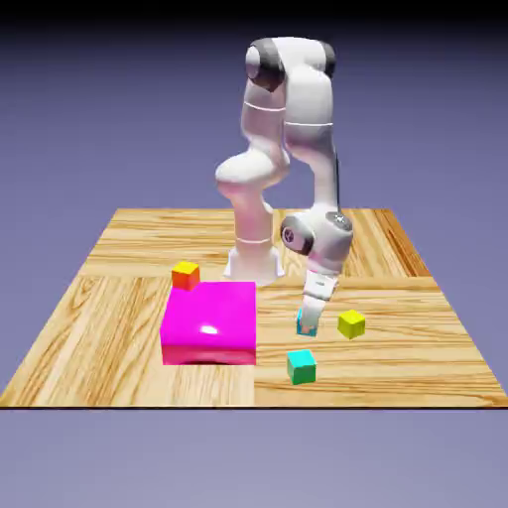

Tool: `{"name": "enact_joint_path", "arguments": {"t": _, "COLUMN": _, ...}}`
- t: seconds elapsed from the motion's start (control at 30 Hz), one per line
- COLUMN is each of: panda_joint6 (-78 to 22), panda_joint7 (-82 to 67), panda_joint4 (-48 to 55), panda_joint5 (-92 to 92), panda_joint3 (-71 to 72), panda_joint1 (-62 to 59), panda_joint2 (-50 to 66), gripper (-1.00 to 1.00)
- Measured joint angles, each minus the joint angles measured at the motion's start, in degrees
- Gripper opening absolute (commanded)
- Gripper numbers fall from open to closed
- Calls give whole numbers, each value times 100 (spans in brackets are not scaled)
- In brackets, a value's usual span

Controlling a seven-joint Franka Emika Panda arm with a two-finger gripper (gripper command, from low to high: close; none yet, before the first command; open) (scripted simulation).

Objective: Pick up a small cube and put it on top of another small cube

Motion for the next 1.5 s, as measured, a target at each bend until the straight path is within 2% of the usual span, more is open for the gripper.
{"name": "enact_joint_path", "arguments": {"t": 0.3, "panda_joint6": -1544, "panda_joint7": 268, "panda_joint4": -109, "panda_joint5": -478, "panda_joint3": -546, "panda_joint1": 484, "panda_joint2": -1660, "gripper": -100}}
{"name": "enact_joint_path", "arguments": {"t": 0.37, "panda_joint6": -1610, "panda_joint7": 279, "panda_joint4": -114, "panda_joint5": -498, "panda_joint3": -569, "panda_joint1": 507, "panda_joint2": -1730, "gripper": -100}}
{"name": "enact_joint_path", "arguments": {"t": 1.3, "panda_joint6": -5444, "panda_joint7": -2560, "panda_joint4": -426, "panda_joint5": -2028, "panda_joint3": -933, "panda_joint1": -5251, "panda_joint2": -6320, "gripper": -100}}
{"name": "enact_joint_path", "arguments": {"t": 1.33, "panda_joint6": -5444, "panda_joint7": -2560, "panda_joint4": -426, "panda_joint5": -2028, "panda_joint3": -933, "panda_joint1": -5252, "panda_joint2": -6320, "gripper": -100}}
{"name": "enact_joint_path", "arguments": {"t": 1.5, "panda_joint6": -4199, "panda_joint7": -2366, "panda_joint4": -788, "panda_joint5": -2670, "panda_joint3": -1455, "panda_joint1": -5419, "panda_joint2": -5419, "gripper": -100}}
